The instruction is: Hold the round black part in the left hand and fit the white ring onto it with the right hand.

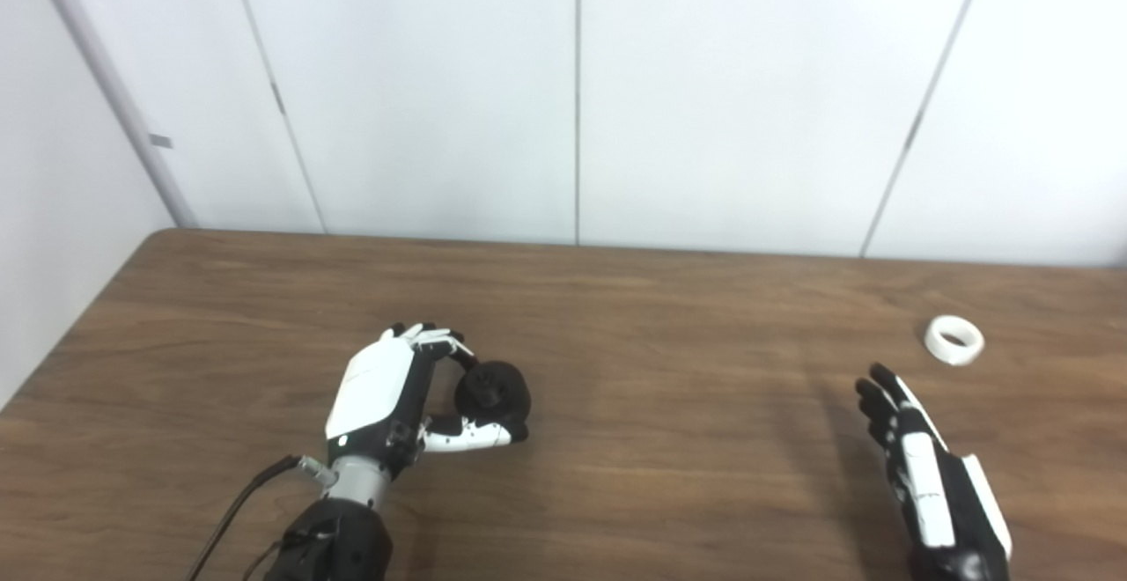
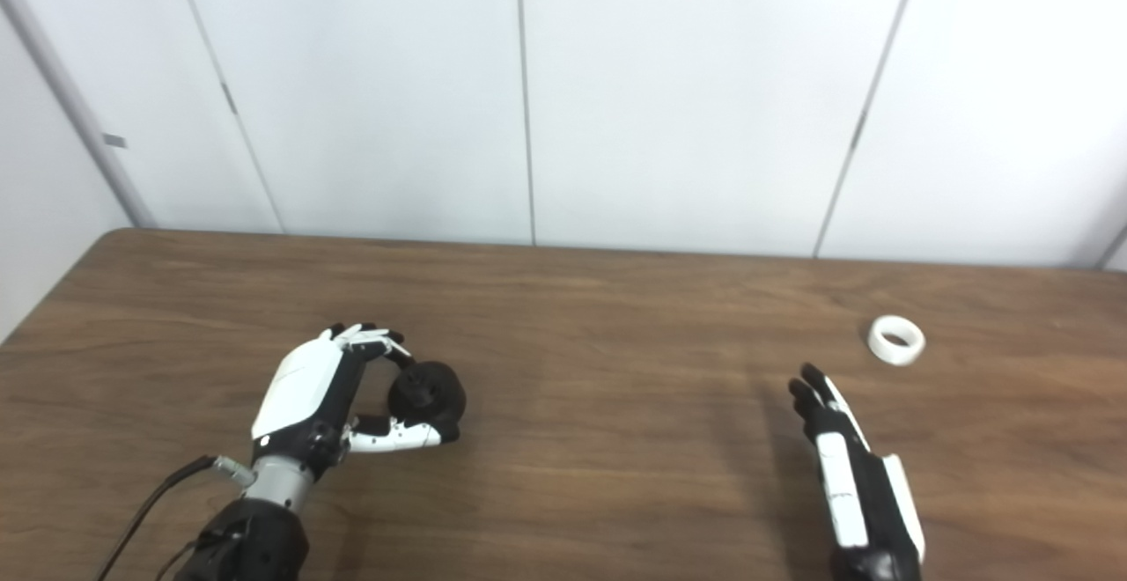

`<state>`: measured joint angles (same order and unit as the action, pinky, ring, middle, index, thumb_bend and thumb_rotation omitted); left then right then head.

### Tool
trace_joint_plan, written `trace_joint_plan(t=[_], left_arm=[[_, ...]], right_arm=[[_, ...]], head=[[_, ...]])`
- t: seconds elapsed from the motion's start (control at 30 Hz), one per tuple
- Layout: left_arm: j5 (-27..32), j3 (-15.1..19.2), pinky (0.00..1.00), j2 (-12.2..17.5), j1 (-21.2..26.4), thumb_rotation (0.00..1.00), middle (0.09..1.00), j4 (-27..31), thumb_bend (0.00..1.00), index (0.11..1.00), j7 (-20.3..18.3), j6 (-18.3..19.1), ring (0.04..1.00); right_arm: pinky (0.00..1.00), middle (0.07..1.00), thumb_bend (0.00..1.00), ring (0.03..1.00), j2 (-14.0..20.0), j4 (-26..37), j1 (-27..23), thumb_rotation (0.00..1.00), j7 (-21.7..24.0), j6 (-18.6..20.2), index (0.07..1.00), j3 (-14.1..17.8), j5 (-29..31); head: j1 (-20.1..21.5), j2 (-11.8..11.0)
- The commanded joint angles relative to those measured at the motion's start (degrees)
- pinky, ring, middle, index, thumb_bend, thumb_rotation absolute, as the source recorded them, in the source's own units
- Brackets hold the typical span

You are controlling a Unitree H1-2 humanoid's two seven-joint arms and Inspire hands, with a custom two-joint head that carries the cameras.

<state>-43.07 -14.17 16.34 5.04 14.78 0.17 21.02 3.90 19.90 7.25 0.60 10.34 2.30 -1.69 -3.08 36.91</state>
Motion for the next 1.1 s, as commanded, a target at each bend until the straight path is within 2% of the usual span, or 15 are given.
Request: trace_joint_plan(t=[0.0,0.4,0.67,0.83,1.07], left_arm=[[-1.82,-0.25,1.0,0.09,0.3,0.06,0.815,2.8,0.52,0.487,0.49,-2.29,0.915],[-3.8,-2.3,1.0,-2.0,-5.14,0.06,0.819,5.14,0.52,0.486,-0.13,-5.81,0.913],[-4.93,-3.41,1.0,-3.48,-7.47,0.06,0.807,2.9,0.52,0.486,2.72,-10.66,0.896],[-5.03,-3.67,1.0,-4.4,-8.62,0.06,0.813,1.86,0.52,0.486,3.5,-13.1,0.898],[-5.71,-4.56,1.0,-6.23,-9.76,0.06,0.821,1.6,0.52,0.486,3.02,-13.9,0.913]], right_arm=[[0.99,0.915,0.6,0.934,-0.09,2.82,-0.48,1.0,-0.27,-0.56,0.915,0.25,0.01],[0.99,0.918,0.58,0.943,-1.1,5.43,-0.3,1.0,-1.03,1.13,0.929,-0.3,-1.26],[0.99,0.914,0.56,0.933,-1.48,5.81,-0.85,1.0,-1.45,1.69,0.927,-0.19,-2.02],[1.0,0.916,0.58,0.941,-1.2,6.45,-1.04,1.0,-1.21,2.76,0.927,0.15,-1.59],[1.0,0.917,0.57,0.935,-0.91,7.56,-1.13,1.0,-0.97,3.94,0.928,0.27,-1.51]], head=[[0.51,0.3],[4.04,2.29],[4.65,2.56],[5.06,3.6],[4.92,4.83]])
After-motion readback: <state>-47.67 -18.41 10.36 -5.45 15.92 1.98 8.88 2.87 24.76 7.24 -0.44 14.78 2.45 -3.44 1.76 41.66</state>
